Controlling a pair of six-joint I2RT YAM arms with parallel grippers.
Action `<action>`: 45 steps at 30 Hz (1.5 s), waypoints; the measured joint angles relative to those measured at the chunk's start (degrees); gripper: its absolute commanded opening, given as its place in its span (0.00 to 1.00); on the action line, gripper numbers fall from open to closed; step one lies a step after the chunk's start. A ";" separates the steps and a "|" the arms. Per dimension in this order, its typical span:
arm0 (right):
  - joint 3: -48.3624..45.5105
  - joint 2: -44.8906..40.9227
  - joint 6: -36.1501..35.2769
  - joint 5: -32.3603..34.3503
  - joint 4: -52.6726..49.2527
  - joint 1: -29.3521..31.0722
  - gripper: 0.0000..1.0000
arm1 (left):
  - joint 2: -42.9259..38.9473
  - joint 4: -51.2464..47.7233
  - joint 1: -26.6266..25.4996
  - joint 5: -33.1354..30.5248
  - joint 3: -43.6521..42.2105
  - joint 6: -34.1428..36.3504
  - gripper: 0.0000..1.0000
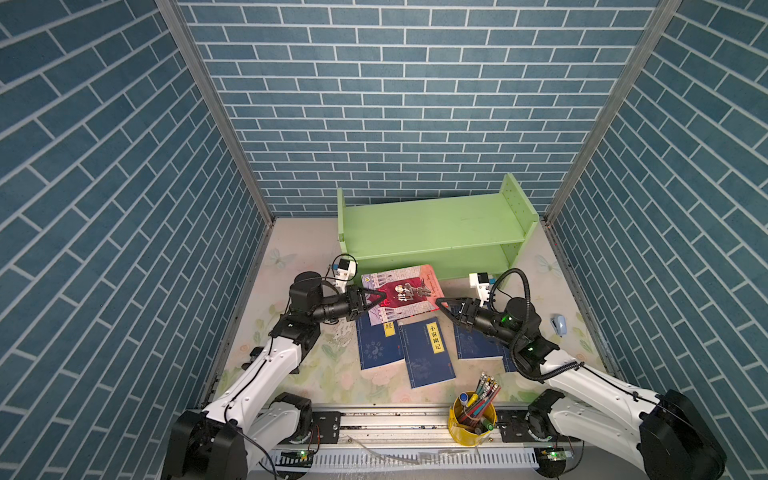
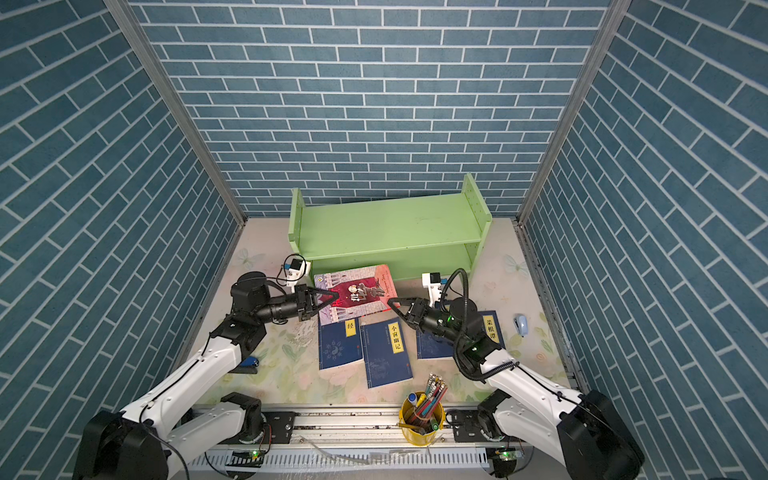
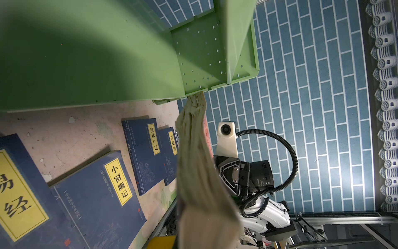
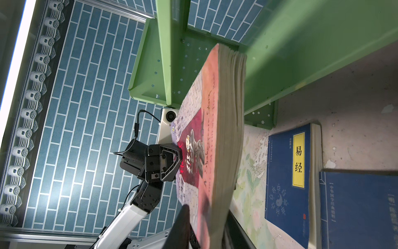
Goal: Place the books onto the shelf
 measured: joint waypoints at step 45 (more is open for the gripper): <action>-4.74 -0.79 3.06 11.10 5.07 0.04 0.00 | -3.96 -27.43 0.50 -6.54 5.33 18.84 0.62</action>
